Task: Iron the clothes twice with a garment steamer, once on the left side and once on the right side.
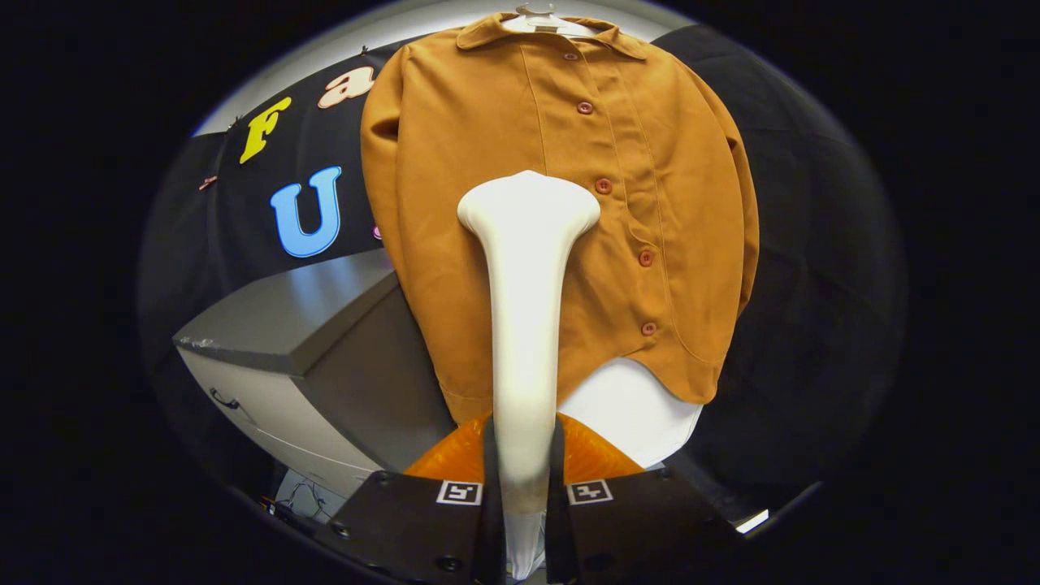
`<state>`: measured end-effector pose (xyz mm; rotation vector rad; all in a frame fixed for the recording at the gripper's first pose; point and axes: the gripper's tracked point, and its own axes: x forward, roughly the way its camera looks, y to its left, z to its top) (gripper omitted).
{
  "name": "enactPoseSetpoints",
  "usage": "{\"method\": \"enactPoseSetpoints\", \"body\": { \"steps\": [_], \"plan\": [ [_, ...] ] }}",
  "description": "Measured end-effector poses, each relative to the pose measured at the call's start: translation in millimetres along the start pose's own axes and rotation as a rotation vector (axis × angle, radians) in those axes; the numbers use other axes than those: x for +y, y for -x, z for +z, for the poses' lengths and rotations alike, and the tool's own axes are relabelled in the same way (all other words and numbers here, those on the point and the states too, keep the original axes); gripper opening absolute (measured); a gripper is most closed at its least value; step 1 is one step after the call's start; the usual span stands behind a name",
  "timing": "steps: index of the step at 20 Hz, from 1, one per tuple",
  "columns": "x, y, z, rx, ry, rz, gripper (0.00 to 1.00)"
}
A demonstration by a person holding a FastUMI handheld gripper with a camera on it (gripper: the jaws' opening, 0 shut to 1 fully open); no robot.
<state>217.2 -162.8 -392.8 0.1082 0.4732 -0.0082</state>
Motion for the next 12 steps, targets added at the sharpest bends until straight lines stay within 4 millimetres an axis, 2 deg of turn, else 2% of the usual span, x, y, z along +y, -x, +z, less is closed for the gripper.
{"method": "enactPoseSetpoints", "body": {
  "steps": [7, 10, 12],
  "plan": [
    [-8, 23, -25, 0.034, -0.029, -0.004, 0.23],
    [-10, 46, -27, 0.023, -0.03, -0.001, 0.23],
    [-9, 60, -19, 0.001, -0.034, 0.002, 0.23]
  ]
}}
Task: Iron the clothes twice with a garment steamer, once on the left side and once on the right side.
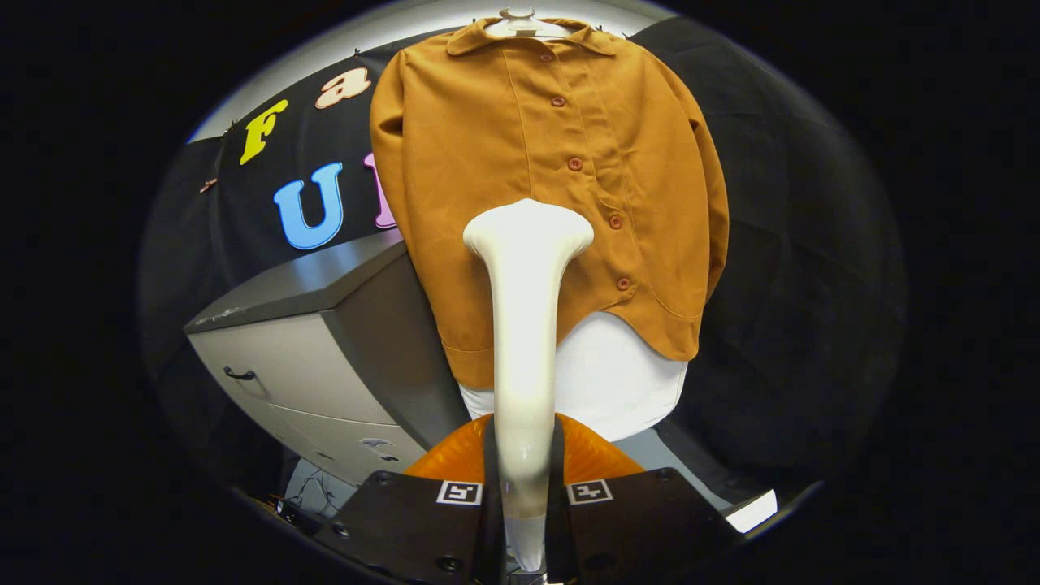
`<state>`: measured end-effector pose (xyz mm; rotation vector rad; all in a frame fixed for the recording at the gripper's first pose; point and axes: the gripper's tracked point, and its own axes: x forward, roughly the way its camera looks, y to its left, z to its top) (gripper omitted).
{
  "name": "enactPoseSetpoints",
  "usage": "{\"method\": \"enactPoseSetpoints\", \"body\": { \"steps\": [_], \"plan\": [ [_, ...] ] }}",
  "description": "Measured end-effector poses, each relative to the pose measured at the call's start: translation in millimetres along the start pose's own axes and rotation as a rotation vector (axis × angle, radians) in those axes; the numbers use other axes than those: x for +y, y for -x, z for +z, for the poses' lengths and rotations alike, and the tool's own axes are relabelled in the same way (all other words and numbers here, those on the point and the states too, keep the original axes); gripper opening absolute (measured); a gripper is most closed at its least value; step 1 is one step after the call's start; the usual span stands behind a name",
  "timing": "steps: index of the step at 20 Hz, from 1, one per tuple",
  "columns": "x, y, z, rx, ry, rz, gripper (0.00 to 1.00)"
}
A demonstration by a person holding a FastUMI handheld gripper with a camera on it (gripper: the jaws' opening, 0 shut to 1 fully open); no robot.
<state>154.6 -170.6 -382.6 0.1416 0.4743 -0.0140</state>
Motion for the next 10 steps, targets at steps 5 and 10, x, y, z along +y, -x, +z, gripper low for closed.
{"method": "enactPoseSetpoints", "body": {
  "steps": [5, 10],
  "plan": [
    [8, 43, 43, -0.101, -0.001, 0.024, 0.23],
    [14, 92, 117, -0.263, -0.004, 0.044, 0.23]
  ]
}}
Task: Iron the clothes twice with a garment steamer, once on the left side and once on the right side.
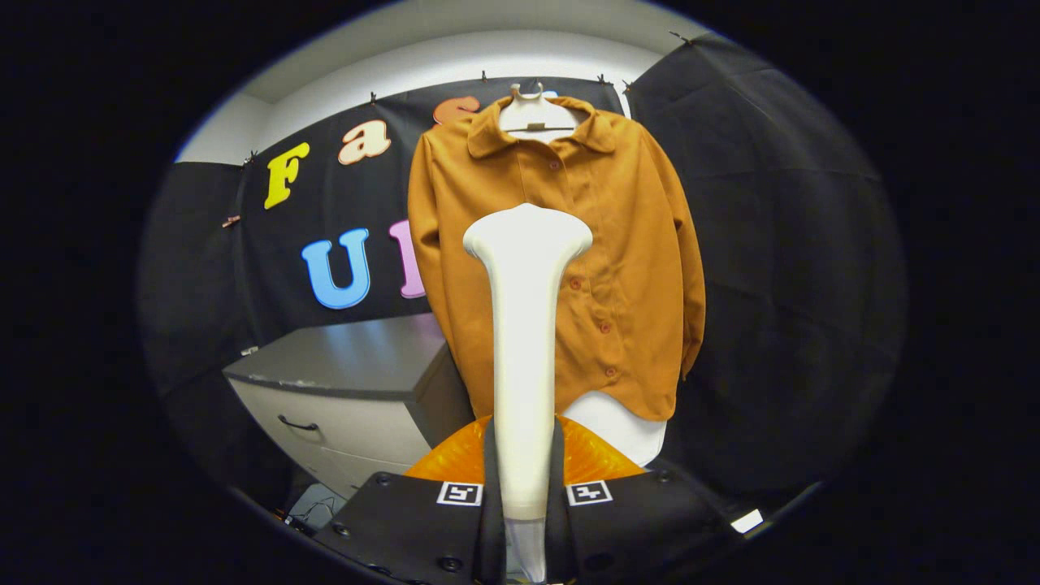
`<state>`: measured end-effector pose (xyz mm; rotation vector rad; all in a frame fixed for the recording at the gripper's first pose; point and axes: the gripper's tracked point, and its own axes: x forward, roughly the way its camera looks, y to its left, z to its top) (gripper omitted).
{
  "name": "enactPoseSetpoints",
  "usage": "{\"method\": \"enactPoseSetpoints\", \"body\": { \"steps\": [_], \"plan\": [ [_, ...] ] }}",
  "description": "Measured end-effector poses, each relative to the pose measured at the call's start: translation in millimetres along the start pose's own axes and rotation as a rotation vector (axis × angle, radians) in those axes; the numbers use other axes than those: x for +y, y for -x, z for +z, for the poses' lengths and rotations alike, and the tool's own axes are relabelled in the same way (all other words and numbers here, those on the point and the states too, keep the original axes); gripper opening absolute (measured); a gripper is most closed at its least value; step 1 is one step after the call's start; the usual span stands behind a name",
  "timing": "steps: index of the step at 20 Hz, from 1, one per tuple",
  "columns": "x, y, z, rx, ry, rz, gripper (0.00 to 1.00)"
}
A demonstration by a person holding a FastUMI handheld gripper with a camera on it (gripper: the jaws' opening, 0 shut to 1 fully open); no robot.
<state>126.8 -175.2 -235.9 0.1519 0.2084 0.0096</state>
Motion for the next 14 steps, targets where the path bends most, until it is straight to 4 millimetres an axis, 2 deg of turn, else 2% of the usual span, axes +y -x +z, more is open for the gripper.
{"method": "enactPoseSetpoints", "body": {
  "steps": [7, 11, 14],
  "plan": [
    [3, 24, 112, -0.207, 0.018, 0.026, 0.22],
    [-9, 26, 160, -0.286, 0.023, 0.021, 0.22],
    [-26, 21, 189, -0.337, 0.022, 0.007, 0.22]
  ]
}}
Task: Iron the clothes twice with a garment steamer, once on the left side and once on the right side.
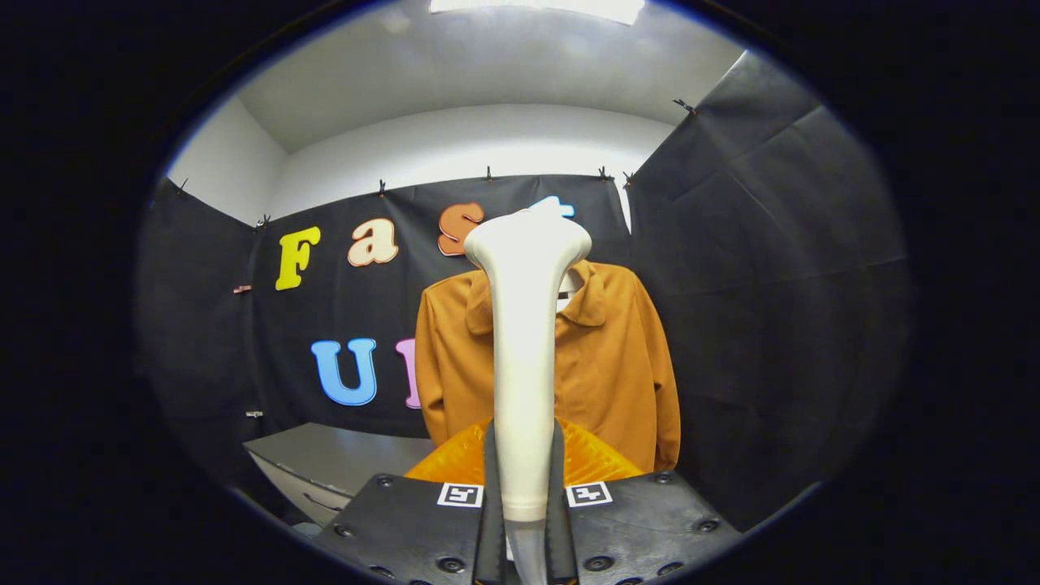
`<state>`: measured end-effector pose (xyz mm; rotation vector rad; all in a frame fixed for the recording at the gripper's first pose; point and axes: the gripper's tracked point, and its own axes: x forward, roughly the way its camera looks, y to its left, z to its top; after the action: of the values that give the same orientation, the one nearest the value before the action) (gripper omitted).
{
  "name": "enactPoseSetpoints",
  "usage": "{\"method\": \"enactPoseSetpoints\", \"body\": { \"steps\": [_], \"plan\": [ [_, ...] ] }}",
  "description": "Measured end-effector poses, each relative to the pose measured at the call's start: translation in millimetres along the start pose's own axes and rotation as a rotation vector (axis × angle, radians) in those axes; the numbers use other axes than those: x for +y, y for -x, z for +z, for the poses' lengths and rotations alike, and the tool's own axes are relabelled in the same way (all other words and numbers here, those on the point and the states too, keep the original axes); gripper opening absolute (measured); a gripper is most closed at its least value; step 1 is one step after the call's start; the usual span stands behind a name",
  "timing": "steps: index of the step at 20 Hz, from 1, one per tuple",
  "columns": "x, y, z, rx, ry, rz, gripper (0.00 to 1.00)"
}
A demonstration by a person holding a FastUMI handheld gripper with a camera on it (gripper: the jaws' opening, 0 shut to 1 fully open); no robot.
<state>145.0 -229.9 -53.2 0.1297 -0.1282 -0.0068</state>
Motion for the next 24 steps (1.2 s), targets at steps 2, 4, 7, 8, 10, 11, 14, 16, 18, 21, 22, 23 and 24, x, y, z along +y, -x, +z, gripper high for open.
{"method": "enactPoseSetpoints", "body": {
  "steps": [2, 4, 7, 8, 10, 11, 14, 16, 18, 21, 22, 23, 24],
  "plan": [
    [-16, -11, 7, -0.019, 0.001, -0.013, 0.22],
    [-32, -24, 11, -0.033, -0.004, -0.026, 0.22],
    [-61, -47, -4, -0.012, -0.011, -0.053, 0.22],
    [-69, -55, -10, -0.003, -0.02, -0.064, 0.22],
    [-84, -68, -27, 0.015, -0.016, -0.079, 0.22],
    [-86, -73, -34, 0.021, -0.017, -0.074, 0.22],
    [-91, -92, -57, 0.054, -0.02, -0.064, 0.22],
    [-96, -105, -74, 0.08, -0.02, -0.073, 0.22],
    [-97, -116, -88, 0.105, -0.025, -0.075, 0.22],
    [-98, -127, -107, 0.134, -0.029, -0.074, 0.22],
    [-98, -128, -112, 0.139, -0.031, -0.072, 0.22],
    [-98, -128, -120, 0.152, -0.032, -0.072, 0.22],
    [-99, -127, -125, 0.155, -0.034, -0.07, 0.23]
  ]
}}
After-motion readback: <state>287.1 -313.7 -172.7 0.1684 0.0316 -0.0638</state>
